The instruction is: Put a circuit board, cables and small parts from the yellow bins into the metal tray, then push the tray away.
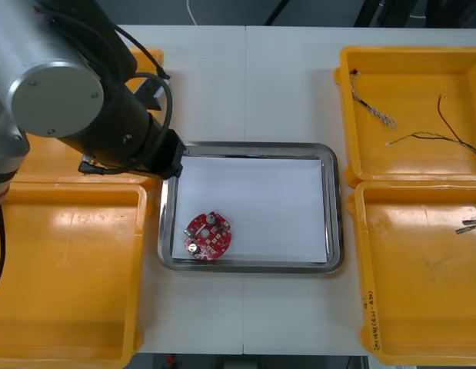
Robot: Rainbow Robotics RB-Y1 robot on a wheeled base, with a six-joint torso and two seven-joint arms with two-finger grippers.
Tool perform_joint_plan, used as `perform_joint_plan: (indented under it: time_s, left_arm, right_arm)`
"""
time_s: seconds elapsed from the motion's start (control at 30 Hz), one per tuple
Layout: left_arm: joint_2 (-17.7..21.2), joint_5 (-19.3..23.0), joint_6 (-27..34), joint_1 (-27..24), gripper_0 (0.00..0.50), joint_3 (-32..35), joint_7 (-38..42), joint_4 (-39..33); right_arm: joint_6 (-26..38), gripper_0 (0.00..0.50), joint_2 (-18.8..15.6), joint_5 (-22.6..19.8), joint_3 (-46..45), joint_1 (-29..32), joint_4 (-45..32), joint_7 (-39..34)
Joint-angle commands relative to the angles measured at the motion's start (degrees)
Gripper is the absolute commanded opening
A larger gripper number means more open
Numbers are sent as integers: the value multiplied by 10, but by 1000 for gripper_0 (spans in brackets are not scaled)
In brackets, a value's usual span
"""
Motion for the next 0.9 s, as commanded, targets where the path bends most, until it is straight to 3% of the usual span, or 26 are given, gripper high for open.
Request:
perform_joint_plan:
  time_s: [0.03,0.27,0.53,0.9]
  left_arm:
    - [50,6,5,-22,500,29,-9,-15]
    - [77,6,5,-22,500,71,-69,34]
    - [78,-32,5,-24,500,127,-165,105]
    - [76,-78,-2,-27,500,129,-268,191]
  right_arm:
    - [2,0,-25,-7,56,-62,-11,35]
    - [2,0,-14,-9,141,-138,-19,37]
    - [2,0,35,20,250,-223,-24,50]
    - [2,0,88,75,341,-257,-26,92]
